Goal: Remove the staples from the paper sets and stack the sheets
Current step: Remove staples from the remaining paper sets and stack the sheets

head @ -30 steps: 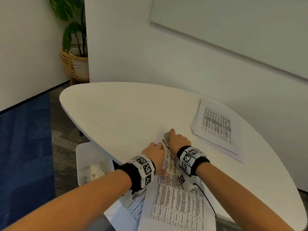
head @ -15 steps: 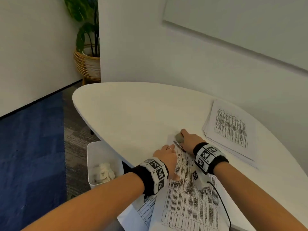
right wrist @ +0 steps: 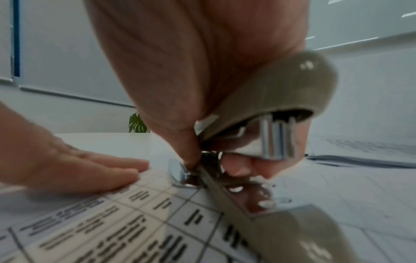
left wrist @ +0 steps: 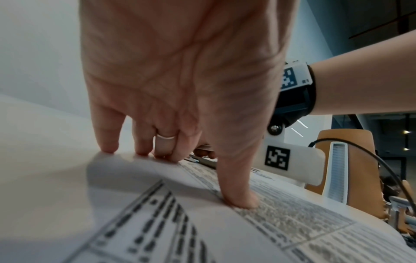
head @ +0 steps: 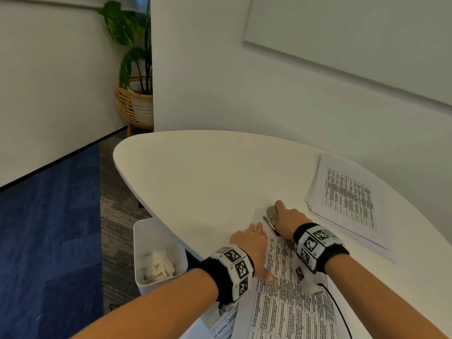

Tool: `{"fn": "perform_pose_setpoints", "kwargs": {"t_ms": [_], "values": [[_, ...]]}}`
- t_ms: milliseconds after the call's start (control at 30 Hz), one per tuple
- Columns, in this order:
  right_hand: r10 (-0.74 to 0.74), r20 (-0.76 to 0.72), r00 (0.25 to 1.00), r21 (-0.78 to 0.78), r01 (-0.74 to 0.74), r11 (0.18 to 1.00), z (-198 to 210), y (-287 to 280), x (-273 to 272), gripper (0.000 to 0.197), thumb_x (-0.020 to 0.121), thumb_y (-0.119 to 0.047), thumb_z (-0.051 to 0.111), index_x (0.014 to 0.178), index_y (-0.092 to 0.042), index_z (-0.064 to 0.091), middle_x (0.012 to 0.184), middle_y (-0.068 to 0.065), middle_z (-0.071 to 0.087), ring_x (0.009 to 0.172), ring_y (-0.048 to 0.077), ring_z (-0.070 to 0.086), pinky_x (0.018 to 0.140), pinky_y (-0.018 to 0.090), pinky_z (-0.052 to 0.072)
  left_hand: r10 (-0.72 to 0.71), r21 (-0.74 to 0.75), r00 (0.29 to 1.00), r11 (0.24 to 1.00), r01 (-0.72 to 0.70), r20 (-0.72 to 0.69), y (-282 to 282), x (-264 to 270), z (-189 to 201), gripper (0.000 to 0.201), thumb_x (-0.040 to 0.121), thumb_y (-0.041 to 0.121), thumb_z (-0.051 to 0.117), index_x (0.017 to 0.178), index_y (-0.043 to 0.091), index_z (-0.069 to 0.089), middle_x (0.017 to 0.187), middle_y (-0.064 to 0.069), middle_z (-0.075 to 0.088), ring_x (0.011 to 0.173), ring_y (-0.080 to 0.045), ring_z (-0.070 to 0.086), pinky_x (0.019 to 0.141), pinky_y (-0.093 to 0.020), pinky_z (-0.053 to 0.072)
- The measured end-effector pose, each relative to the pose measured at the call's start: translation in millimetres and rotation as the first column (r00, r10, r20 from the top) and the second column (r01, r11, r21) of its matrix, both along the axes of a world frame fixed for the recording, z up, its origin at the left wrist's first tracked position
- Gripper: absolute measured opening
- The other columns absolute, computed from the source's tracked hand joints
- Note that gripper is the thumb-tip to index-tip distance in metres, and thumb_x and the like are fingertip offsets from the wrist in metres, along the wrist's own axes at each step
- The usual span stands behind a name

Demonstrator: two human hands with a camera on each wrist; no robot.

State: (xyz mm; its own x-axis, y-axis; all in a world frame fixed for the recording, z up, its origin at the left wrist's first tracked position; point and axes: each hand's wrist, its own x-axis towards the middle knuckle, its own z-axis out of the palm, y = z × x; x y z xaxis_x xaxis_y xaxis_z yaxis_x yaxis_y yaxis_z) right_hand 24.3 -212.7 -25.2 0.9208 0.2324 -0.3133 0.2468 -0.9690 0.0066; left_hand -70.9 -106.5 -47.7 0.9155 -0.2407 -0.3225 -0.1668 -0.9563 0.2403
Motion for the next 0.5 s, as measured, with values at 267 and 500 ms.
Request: {"fn": "perform_pose_setpoints", "kwargs": {"t_ms": [267,500], "values": [[0.075,-0.045,0.996,-0.073,-0.079,0.994,9,-3,3,0.039,0.096,-0.032,0.041,0.131,-0.018,0.028,0.104,0.013,0.061,0.078,0.026,0.053,0.069,0.032,0.044,-0.005,0.046,0.996,0.999,0.009,-0.09,-1,7,7,0.114,0.077,0.06,0.065,0.151,0.004,0.0,0.158,-0.01,-0.015,0.147,-0.022,-0.007,0.118,-0.048,0.013],[-0.01,0.034,0.999,-0.017,0.011,1.0,-2,10,-1,0.029,0.097,-0.026,0.037,0.121,-0.009,0.036,0.108,0.012,0.059,0.09,0.028,0.058,0.07,0.033,0.041,-0.001,0.064,0.997,0.998,0.006,-0.077,-2,6,9,0.109,0.077,0.059,0.066,0.152,0.006,0.008,0.158,-0.01,-0.012,0.147,-0.024,-0.002,0.117,-0.049,0.018]]}}
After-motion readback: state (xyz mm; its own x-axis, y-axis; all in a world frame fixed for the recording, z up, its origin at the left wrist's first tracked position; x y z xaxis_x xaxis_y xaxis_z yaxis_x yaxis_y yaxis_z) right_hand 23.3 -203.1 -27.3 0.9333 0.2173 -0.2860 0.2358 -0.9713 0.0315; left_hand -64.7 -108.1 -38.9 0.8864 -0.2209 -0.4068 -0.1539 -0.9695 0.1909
